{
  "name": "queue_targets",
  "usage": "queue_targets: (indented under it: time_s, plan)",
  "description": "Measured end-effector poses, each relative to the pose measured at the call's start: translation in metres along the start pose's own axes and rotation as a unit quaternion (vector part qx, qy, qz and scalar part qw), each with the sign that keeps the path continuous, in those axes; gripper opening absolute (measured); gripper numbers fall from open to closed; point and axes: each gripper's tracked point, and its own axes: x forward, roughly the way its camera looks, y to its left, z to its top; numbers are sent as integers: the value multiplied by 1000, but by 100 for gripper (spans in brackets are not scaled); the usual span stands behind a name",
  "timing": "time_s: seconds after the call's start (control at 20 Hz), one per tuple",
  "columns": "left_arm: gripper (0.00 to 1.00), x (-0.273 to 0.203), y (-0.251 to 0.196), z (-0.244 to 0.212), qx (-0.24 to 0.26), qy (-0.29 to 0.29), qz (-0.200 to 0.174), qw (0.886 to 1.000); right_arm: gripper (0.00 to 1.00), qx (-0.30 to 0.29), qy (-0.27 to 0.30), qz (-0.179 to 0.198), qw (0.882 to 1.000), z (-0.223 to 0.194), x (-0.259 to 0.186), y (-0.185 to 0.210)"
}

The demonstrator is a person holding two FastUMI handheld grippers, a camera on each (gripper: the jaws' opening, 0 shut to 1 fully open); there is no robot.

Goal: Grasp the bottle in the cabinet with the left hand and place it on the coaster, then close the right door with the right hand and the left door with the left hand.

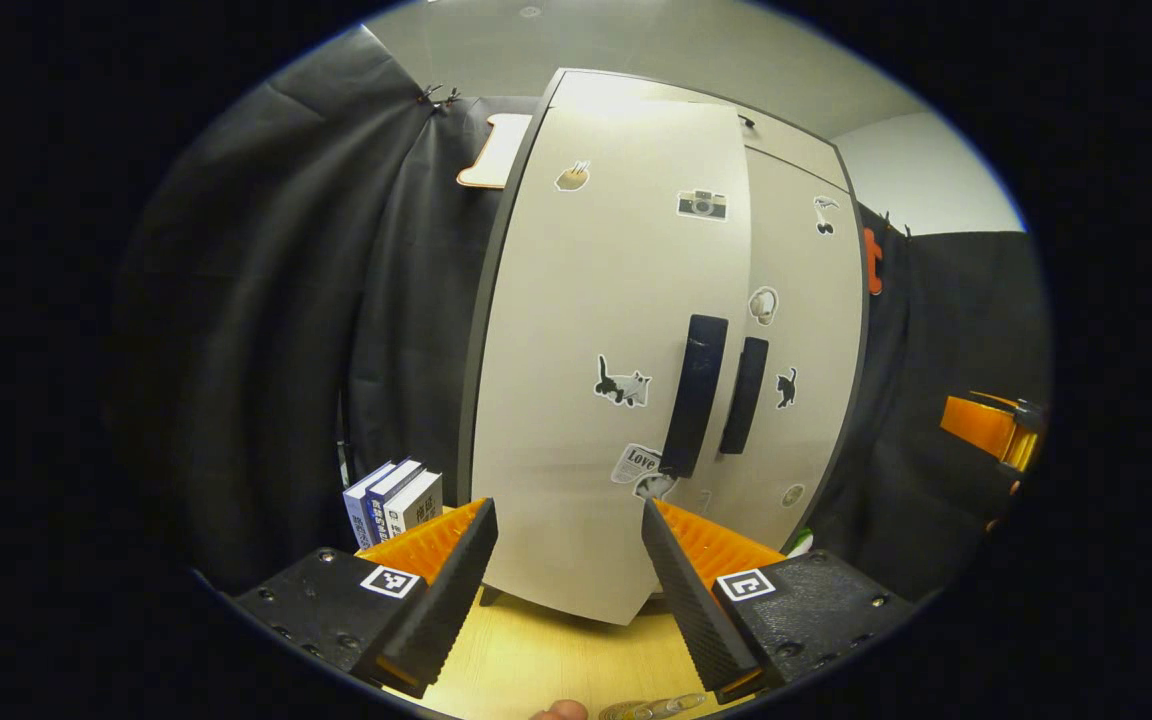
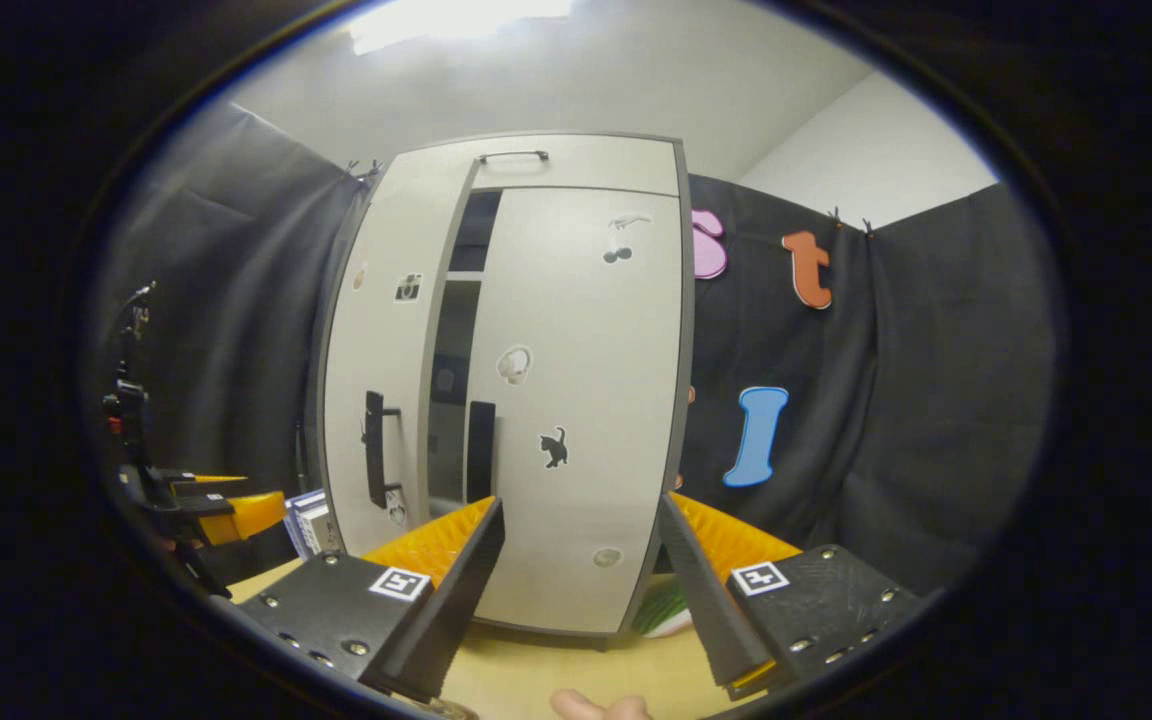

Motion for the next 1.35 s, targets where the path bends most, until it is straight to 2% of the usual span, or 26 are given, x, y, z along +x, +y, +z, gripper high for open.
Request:
queue_targets:
  time_s: [1.35]
  plan:
    - [93, -18, -19, 23, 9, -23, -2, 1000, 94, 9, -4, 3, 1000, 1, -12, -7]
